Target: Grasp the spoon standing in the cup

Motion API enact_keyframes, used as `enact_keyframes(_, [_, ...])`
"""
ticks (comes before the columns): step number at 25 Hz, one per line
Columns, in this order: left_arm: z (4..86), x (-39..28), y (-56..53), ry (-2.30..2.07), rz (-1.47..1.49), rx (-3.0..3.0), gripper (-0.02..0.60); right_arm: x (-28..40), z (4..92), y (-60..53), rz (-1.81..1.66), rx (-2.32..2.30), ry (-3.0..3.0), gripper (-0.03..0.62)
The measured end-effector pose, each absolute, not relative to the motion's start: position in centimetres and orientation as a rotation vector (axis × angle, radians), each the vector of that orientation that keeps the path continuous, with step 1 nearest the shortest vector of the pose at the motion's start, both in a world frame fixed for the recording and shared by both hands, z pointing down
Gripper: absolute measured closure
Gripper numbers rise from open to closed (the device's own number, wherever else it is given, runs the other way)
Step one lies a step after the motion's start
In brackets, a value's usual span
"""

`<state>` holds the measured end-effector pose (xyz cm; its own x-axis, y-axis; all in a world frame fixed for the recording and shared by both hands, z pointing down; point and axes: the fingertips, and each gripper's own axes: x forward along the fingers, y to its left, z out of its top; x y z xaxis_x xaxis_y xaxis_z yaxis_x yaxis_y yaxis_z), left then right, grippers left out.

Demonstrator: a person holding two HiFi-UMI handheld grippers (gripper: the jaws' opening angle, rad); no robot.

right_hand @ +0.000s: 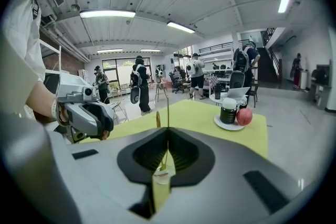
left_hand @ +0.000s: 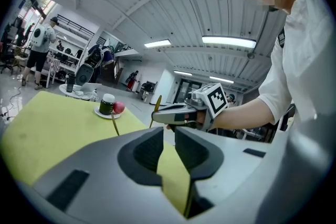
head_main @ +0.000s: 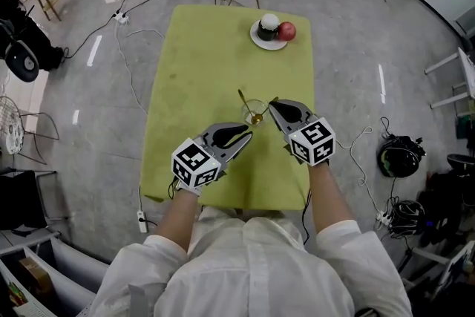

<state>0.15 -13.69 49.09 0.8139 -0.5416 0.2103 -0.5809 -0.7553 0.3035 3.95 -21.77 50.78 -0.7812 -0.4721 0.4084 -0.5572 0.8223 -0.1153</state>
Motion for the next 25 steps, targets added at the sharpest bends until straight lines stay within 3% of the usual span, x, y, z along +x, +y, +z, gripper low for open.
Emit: enact_keyframes(25, [47.5,-0.8,-12.2,-0.811,0.171,2.693,0.512,6.3,44.1,-18.0,0.322,1.003,-2.793,0.586])
